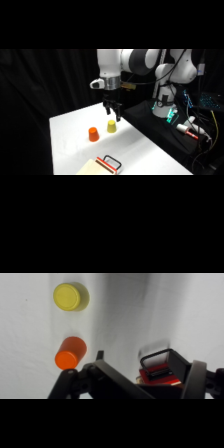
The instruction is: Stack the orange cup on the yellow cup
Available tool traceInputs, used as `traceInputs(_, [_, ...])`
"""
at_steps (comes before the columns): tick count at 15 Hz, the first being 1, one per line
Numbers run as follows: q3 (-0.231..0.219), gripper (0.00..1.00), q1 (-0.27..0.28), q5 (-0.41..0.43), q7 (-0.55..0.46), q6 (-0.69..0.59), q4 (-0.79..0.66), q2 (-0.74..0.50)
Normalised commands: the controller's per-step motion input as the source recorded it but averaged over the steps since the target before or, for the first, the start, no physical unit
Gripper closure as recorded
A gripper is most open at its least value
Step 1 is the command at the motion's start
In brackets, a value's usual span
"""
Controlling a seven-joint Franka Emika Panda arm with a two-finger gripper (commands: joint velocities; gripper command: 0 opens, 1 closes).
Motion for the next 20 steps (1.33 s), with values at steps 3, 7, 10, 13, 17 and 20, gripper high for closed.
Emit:
traceInputs(3, [0.004,0.0,-0.023,-0.033,0.01,0.02,0.02,0.01])
traceInputs(7, [-0.048,0.0,-0.075,-0.085,-0.03,0.04,0.13,0.06])
traceInputs(10, [-0.069,0.0,-0.1,-0.112,-0.05,0.01,0.22,0.11])
traceInputs(13, [-0.074,0.0,-0.102,-0.111,-0.05,0.01,0.29,0.18])
traceInputs(17, [-0.064,0.0,-0.097,-0.058,-0.06,0.0,0.35,0.24])
traceInputs(20, [-0.036,0.0,-0.081,0.006,-0.07,0.05,0.35,0.29])
